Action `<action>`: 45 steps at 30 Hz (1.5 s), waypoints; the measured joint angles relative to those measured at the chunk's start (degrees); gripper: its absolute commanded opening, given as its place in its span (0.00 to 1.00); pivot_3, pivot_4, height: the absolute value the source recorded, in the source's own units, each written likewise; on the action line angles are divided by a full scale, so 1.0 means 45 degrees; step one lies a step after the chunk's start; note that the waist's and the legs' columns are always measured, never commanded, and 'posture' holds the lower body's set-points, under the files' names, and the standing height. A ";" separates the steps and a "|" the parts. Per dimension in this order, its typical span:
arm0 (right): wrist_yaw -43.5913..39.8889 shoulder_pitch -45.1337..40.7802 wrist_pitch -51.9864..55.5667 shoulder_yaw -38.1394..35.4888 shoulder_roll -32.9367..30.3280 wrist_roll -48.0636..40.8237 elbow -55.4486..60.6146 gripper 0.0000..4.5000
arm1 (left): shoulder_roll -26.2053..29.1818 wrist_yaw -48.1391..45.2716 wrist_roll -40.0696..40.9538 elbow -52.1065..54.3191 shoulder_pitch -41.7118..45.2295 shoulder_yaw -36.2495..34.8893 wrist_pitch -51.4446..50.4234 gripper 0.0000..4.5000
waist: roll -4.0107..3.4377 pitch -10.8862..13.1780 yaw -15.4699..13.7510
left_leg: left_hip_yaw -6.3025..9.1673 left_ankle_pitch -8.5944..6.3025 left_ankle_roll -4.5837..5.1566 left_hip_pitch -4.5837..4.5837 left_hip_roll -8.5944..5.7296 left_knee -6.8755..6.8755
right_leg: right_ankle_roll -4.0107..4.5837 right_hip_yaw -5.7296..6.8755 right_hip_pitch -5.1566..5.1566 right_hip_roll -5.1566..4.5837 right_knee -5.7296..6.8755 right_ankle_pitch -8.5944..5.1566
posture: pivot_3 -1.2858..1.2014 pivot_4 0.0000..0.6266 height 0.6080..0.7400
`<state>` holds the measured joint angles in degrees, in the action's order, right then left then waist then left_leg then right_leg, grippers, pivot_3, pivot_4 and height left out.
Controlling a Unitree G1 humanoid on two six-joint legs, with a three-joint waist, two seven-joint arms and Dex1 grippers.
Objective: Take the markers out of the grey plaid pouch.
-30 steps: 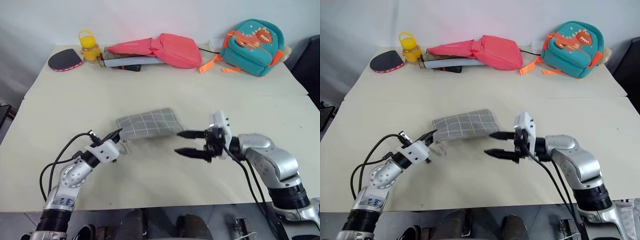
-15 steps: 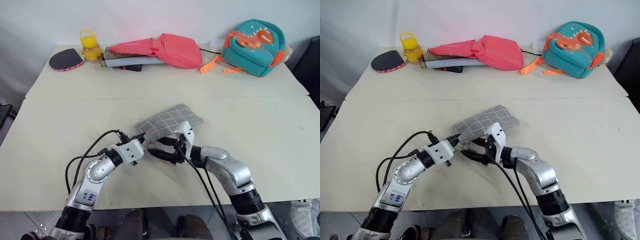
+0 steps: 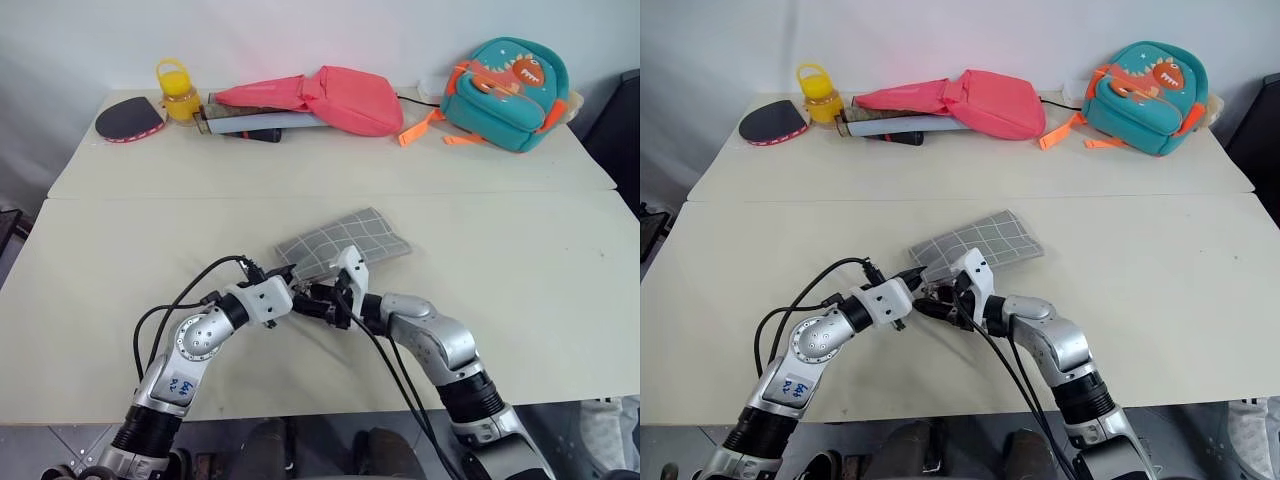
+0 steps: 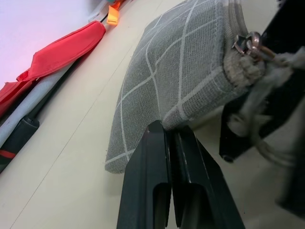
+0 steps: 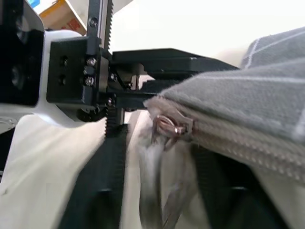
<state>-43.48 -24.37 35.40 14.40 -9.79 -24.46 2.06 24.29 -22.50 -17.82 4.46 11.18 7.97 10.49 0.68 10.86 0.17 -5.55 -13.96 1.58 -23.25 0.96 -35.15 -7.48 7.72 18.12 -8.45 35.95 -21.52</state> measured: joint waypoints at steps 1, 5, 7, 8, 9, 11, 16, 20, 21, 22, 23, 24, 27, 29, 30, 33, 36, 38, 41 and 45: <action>-0.0049 0.0018 -0.0012 -0.0024 -0.0018 -0.0017 0.0001 0.09 | 0.0000 0.0003 0.0000 0.0000 0.0000 0.0000 -0.0001 0.00 | 0.0000 0.0000 0.0002 | 0.0000 0.0000 0.0000 0.0000 0.0001 0.0000 | 0.0000 -0.0002 0.0000 0.0000 0.0000 0.0000 | 0.52 0.24 1.00; -0.0436 0.0056 -0.0120 -0.0117 -0.0587 0.0018 0.0046 0.01 | 0.0019 0.0014 0.0039 0.0005 -0.0029 -0.0023 0.0001 0.00 | 0.0000 0.0000 -0.0006 | -0.0003 -0.0001 0.0001 0.0000 -0.0001 0.0000 | 0.0000 -0.0001 0.0000 -0.0002 -0.0002 0.0000 | 0.52 0.24 1.00; -0.0742 0.0114 -0.0126 -0.0209 -0.1253 0.0082 0.0099 0.01 | 0.0222 -0.0098 0.0294 0.0009 -0.0096 -0.0084 0.0067 0.00 | 0.0000 0.0000 -0.0002 | -0.0003 -0.0002 0.0002 -0.0001 0.0001 0.0001 | 0.0000 -0.0003 0.0002 -0.0005 -0.0005 0.0000 | 0.52 0.24 1.00; -0.0840 0.0162 -0.0125 -0.0280 -0.1472 0.0076 0.0145 0.01 | 0.0312 -0.0181 0.0424 0.0009 -0.0126 -0.0132 0.0112 0.00 | 0.0000 0.0000 -0.0001 | -0.0003 -0.0002 0.0001 -0.0001 0.0002 0.0001 | 0.0000 -0.0004 0.0002 -0.0005 -0.0004 0.0000 | 0.52 0.24 1.00; -0.1004 0.0185 -0.0134 -0.0318 -0.1783 0.0074 0.0183 0.01 | 0.0445 -0.0285 0.0613 -0.0005 -0.0161 -0.0190 0.0222 0.00 | 0.0000 0.0000 0.0001 | -0.0003 -0.0002 0.0001 -0.0001 0.0005 0.0001 | 0.0000 -0.0003 0.0003 -0.0006 -0.0006 0.0000 | 0.52 0.24 1.00; -0.1469 0.0202 -0.0191 -0.0396 -0.2505 0.0067 0.0276 0.01 | 0.0875 -0.0620 0.1196 -0.0081 -0.0188 -0.0394 0.0634 0.00 | 0.0000 0.0000 0.0005 | -0.0004 -0.0002 0.0000 -0.0002 0.0010 0.0002 | 0.0000 -0.0001 0.0004 -0.0008 -0.0012 0.0000 | 0.52 0.24 1.00; -0.2410 0.0116 -0.0688 -0.1441 -0.4613 0.0180 -0.0086 0.01 | 0.2039 -0.1444 0.2943 -0.0517 -0.0367 -0.1865 0.1436 0.00 | 0.0000 0.0001 0.0002 | -0.0010 -0.0006 -0.0001 -0.0001 0.0015 0.0001 | 0.0000 0.0001 0.0003 -0.0018 -0.0022 0.0000 | 0.52 0.24 1.00; -0.2985 -0.0039 -0.1537 -0.1933 -0.5642 0.0550 -0.1127 0.01 | 0.2249 -0.1862 0.3902 -0.0848 -0.0508 -0.2413 0.1508 0.00 | 0.0001 0.0001 -0.0003 | -0.0024 -0.0008 0.0004 0.0001 0.0012 0.0000 | 0.0000 0.0002 -0.0001 -0.0011 -0.0023 0.0000 | 0.52 0.24 1.00; -0.3089 -0.0079 -0.1749 -0.1936 -0.5685 0.0584 -0.1335 0.01 | 0.2235 -0.1929 0.4018 -0.0952 -0.0535 -0.2425 0.1529 0.00 | 0.0000 0.0001 -0.0004 | -0.0024 -0.0008 0.0004 0.0001 0.0012 0.0000 | 0.0000 0.0002 -0.0002 -0.0012 -0.0024 0.0000 | 0.52 0.24 1.00; -0.3158 -0.0098 -0.1875 -0.1933 -0.5682 0.0598 -0.1445 0.01 | 0.2166 -0.1977 0.4080 -0.1036 -0.0537 -0.2419 0.1531 0.00 | 0.0000 0.0001 -0.0004 | -0.0025 -0.0007 0.0004 0.0002 0.0012 0.0000 | 0.0000 0.0002 -0.0001 -0.0010 -0.0022 0.0000 | 0.52 0.24 1.00; -0.3208 -0.0104 -0.1991 -0.1933 -0.5670 0.0601 -0.1527 0.01 | 0.2096 -0.1995 0.4114 -0.1077 -0.0550 -0.2410 0.1538 0.00 | 0.0001 0.0001 -0.0006 | -0.0026 -0.0006 0.0004 0.0001 0.0012 0.0000 | 0.0000 0.0002 -0.0001 -0.0007 -0.0023 0.0000 | 0.52 0.24 1.00; -0.3221 -0.0116 -0.2016 -0.1934 -0.5659 0.0589 -0.1543 0.01 | 0.2005 -0.1998 0.4147 -0.1112 -0.0565 -0.2403 0.1540 0.00 | 0.0001 0.0001 -0.0006 | -0.0027 -0.0006 0.0004 0.0001 0.0011 0.0000 | 0.0000 0.0001 -0.0002 -0.0006 -0.0023 0.0000 | 0.52 0.24 1.00; -0.3246 -0.0157 -0.2023 -0.1934 -0.5620 0.0584 -0.1559 0.01 | 0.1779 -0.1997 0.4199 -0.1117 -0.0568 -0.2402 0.1512 0.00 | 0.0001 0.0001 -0.0018 | -0.0027 -0.0005 0.0005 0.0001 0.0010 -0.0002 | 0.0000 0.0003 -0.0004 -0.0005 -0.0022 0.0000 | 0.52 0.24 1.00; -0.3315 -0.0191 -0.2023 -0.1943 -0.5625 0.0577 -0.1565 0.17 | 0.1742 -0.2005 0.4228 -0.1116 -0.0582 -0.2403 0.1471 0.00 | 0.0001 0.0001 -0.0017 | -0.0027 -0.0004 0.0004 0.0001 0.0010 -0.0002 | 0.0000 0.0002 -0.0005 -0.0005 -0.0022 0.0000 | 0.52 0.24 1.00; -0.3445 -0.0190 -0.2005 -0.1970 -0.5647 0.0543 -0.1566 0.25 | 0.1710 -0.2046 0.4309 -0.1117 -0.0591 -0.2403 0.1432 0.00 | 0.0001 0.0001 -0.0019 | -0.0027 -0.0004 0.0005 0.0001 0.0010 -0.0002 | 0.0000 0.0002 -0.0005 -0.0004 -0.0023 0.0000 | 0.52 0.24 1.00; -0.3666 -0.0193 -0.2006 -0.2298 -0.5887 0.0503 -0.1564 0.48 | 0.1597 -0.2143 0.4453 -0.1118 -0.0629 -0.2403 0.1374 0.00 | 0.0001 0.0001 -0.0035 | -0.0026 -0.0004 0.0006 0.0000 0.0006 -0.0002 | 0.0000 0.0003 -0.0006 -0.0006 -0.0024 0.0000 | 0.52 0.24 1.00; -0.3795 -0.0284 -0.2164 -0.2713 -0.6475 0.0556 -0.1548 0.62 | 0.1539 -0.2217 0.4690 -0.1121 -0.0637 -0.2431 0.1222 0.00 | 0.0001 0.0002 -0.0032 | -0.0026 -0.0004 0.0006 0.0000 0.0008 -0.0003 | 0.0000 0.0002 -0.0007 -0.0007 -0.0030 0.0000 | 0.52 0.24 1.00; -0.3801 -0.0517 -0.2378 -0.3180 -0.6630 0.0512 -0.1439 0.62 | 0.1471 -0.2283 0.4949 -0.1121 -0.0653 -0.2486 0.1006 0.00 | 0.0001 0.0001 -0.0026 | -0.0026 -0.0004 0.0005 0.0001 0.0012 -0.0003 | 0.0000 0.0002 -0.0008 -0.0006 -0.0033 0.0000 | 0.52 0.24 1.00; -0.3806 -0.0933 -0.2858 -0.3460 -0.6580 0.0279 -0.0587 0.62 | 0.1292 -0.2446 0.5238 -0.1118 -0.0639 -0.2507 0.0644 0.00 | 0.0000 0.0001 0.0022 | -0.0029 -0.0005 -0.0004 0.0003 0.0028 -0.0001 | 0.0000 -0.0002 -0.0006 -0.0002 -0.0031 0.0000 | 0.52 0.24 1.00; -0.3514 -0.1153 -0.2947 -0.3311 -0.5418 -0.0209 0.1230 0.48 | 0.1068 -0.2732 0.5923 -0.0976 -0.0622 -0.2503 -0.0495 0.00 | 0.0001 0.0001 -0.0002 | -0.0020 -0.0006 -0.0014 0.0003 0.0041 -0.0002 | 0.0000 0.0000 -0.0008 -0.0001 -0.0026 0.0000 | 0.52 0.24 1.00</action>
<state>-59.29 -29.56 22.14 -0.50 -34.17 -25.40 7.60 29.10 -34.80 8.84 0.07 8.38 -3.30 8.26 0.69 10.87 0.16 -5.64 -13.99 1.52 -23.23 1.15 -35.16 -7.48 7.72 18.09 -8.45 35.83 -21.52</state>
